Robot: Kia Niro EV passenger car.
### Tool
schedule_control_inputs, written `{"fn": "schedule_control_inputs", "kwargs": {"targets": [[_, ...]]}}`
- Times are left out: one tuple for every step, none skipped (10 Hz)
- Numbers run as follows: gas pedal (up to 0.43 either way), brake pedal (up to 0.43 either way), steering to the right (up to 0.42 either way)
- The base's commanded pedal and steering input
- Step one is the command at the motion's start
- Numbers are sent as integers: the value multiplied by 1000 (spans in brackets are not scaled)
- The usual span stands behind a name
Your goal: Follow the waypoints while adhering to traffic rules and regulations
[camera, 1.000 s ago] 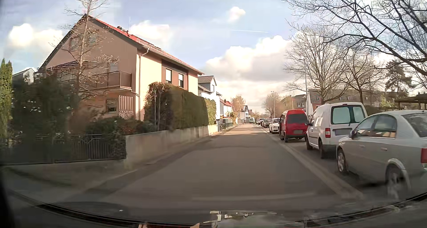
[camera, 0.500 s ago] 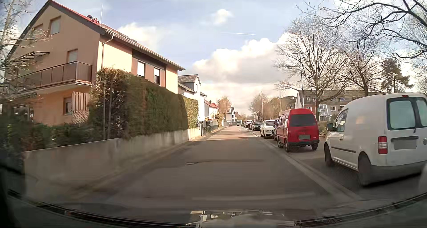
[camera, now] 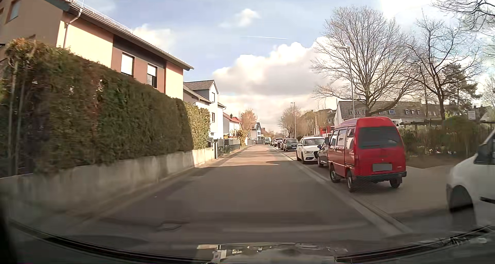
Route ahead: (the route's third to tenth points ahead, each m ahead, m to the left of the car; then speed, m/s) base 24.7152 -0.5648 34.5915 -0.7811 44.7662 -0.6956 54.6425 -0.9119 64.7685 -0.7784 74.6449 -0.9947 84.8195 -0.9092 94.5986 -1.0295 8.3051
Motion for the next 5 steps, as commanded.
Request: {"fn": "schedule_control_inputs", "kwargs": {"targets": [[150, 0, 26], [150, 0, 21], [150, 0, 16], [150, 0, 11], [150, 0, 6]]}}
